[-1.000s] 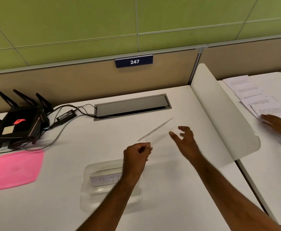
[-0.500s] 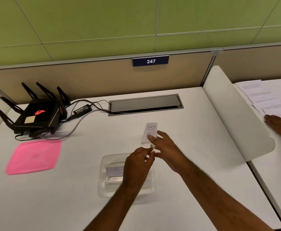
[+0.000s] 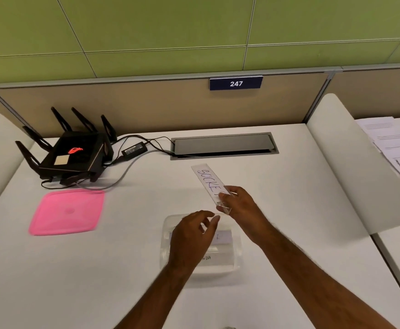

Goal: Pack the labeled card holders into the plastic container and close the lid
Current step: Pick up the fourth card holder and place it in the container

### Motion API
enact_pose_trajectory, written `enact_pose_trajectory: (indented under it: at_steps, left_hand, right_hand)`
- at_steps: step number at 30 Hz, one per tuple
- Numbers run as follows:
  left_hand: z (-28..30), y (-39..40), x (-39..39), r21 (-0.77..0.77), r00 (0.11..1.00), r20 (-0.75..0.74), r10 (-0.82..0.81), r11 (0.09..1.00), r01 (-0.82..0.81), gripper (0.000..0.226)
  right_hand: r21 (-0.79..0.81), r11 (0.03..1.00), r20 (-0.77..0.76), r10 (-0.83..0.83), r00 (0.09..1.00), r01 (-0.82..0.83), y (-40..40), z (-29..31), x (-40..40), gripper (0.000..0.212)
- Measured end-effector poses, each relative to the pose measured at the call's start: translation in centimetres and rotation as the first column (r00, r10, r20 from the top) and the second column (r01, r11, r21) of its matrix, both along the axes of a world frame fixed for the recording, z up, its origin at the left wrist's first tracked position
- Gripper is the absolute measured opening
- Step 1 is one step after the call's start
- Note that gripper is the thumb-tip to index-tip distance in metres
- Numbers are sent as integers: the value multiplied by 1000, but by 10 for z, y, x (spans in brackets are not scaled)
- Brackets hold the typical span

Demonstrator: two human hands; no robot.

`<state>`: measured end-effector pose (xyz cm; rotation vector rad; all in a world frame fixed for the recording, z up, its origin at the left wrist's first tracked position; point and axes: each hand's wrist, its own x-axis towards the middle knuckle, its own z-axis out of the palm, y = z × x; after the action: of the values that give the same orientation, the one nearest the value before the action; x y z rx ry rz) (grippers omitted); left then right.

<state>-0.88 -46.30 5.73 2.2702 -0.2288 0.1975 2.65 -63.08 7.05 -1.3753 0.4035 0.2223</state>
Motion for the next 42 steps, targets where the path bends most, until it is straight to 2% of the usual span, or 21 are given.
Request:
enact_pose_trajectory:
  at_steps: [4,6,8,10,14,16,18,25,29,31,35,42]
  left_hand:
    - [1,36,17,-41,999,43,27,999,-25,20]
    - [2,57,31,-69,997,78,21,997,-16,31]
    - [1,77,45,-76,996,83,33,997,-26,44]
    - [0,95,58,-74,999,25,43,996,-41,58]
    - [1,116,72,-169,970,-243,-26,986,-16,81]
    - [1,125,74,-273,930,-333,-152,960,59,79]
    - [0,132,74,-318,903,-351,-250,938,136,71]
    - [-1,147,70,-433,869,-348,-351,883,183,71]
    - [-2,145,66,-415,880,-349,-321,895,162,70]
    - [-2,143,64,-410,885,-348,-309,899,152,71]
    - [-1,141,62,-423,886,-344,-310,894,149,74]
    - [-2,135,58,-421,883,-332,-331,890,175,75]
  right_hand:
    - [60,998,58,7,998,-11,-2,-3,6,24]
    - [101,995,77,9,997,-17,-5,-4,7,16]
    - [128,991,90,26,996,-37,-7,-3,7,21]
    - [141,987,99,69,993,-82,-6,-2,6,29]
    - [214,970,90,98,991,-116,-5,-1,3,44]
    - [239,958,91,140,986,-158,-6,0,0,43]
    - [247,944,101,200,975,-219,-7,0,-3,42]
    - [246,937,102,229,968,-248,-10,-2,-13,43]
    - [154,970,140,164,976,-185,-11,-3,-18,38]
    - [66,976,163,192,968,-205,-16,-2,-20,34]
    - [-204,932,146,331,932,-299,-31,0,-25,60]
    - [-266,906,165,379,911,-329,-42,-1,-29,62]
